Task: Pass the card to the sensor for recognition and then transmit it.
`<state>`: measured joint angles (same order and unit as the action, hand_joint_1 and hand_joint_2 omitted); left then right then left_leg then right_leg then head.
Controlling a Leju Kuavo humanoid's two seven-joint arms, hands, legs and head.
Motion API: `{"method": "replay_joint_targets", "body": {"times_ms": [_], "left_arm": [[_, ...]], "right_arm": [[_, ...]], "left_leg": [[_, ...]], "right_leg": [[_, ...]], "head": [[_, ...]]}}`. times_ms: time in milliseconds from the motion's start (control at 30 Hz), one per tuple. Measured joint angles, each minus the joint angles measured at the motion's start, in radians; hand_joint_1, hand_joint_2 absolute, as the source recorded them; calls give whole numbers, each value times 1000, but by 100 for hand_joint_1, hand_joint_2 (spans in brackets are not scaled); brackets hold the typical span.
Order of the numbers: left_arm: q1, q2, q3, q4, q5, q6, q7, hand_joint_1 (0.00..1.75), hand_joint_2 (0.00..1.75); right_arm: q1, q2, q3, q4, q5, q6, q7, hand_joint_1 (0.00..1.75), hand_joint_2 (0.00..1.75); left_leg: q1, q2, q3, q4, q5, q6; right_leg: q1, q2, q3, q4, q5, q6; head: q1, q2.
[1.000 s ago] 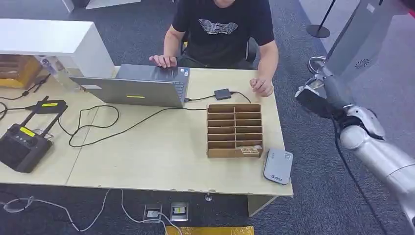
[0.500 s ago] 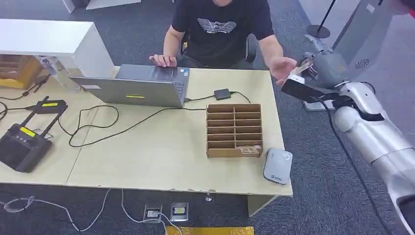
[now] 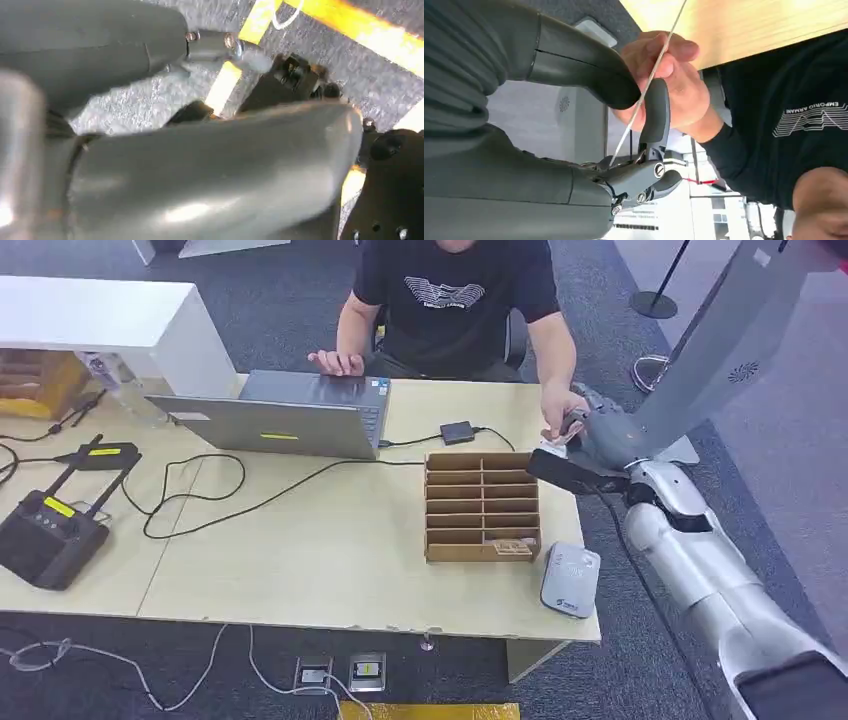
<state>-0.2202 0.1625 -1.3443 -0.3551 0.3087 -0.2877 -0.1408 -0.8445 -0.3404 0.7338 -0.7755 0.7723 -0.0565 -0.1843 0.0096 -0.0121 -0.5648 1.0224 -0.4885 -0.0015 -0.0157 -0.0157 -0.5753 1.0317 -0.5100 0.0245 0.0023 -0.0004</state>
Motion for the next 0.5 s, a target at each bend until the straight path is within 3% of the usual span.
{"method": "replay_joint_targets", "body": {"times_ms": [67,100,267,467,500], "left_arm": [[1,21,0,-65,-27,9,161,0,0],[5,42,0,-128,-47,1,206,0,0],[5,131,1,-364,-224,-39,188,0,0],[10,175,2,-522,-393,-96,130,0,0],[10,181,2,-539,-430,-91,85,0,0]], "right_arm": [[2,17,-29,0,20,20,0,175,175],[3,28,-50,0,39,36,-3,175,175],[6,76,-124,0,103,66,-13,175,175],[5,106,-194,0,155,74,-15,175,175],[5,110,-205,0,164,69,-22,84,175]], "left_leg": [[0,0,0,0,0,0],[0,1,0,0,0,0],[1,1,0,0,0,-1],[0,1,0,0,0,-1],[0,1,-1,0,0,-1]], "right_leg": [[0,1,0,0,0,0],[0,1,-1,0,0,0],[0,0,-1,1,0,0],[0,1,-1,0,0,0],[0,1,-1,0,0,0]], "head": [[1,0],[0,0],[0,0],[0,0],[0,0]]}}
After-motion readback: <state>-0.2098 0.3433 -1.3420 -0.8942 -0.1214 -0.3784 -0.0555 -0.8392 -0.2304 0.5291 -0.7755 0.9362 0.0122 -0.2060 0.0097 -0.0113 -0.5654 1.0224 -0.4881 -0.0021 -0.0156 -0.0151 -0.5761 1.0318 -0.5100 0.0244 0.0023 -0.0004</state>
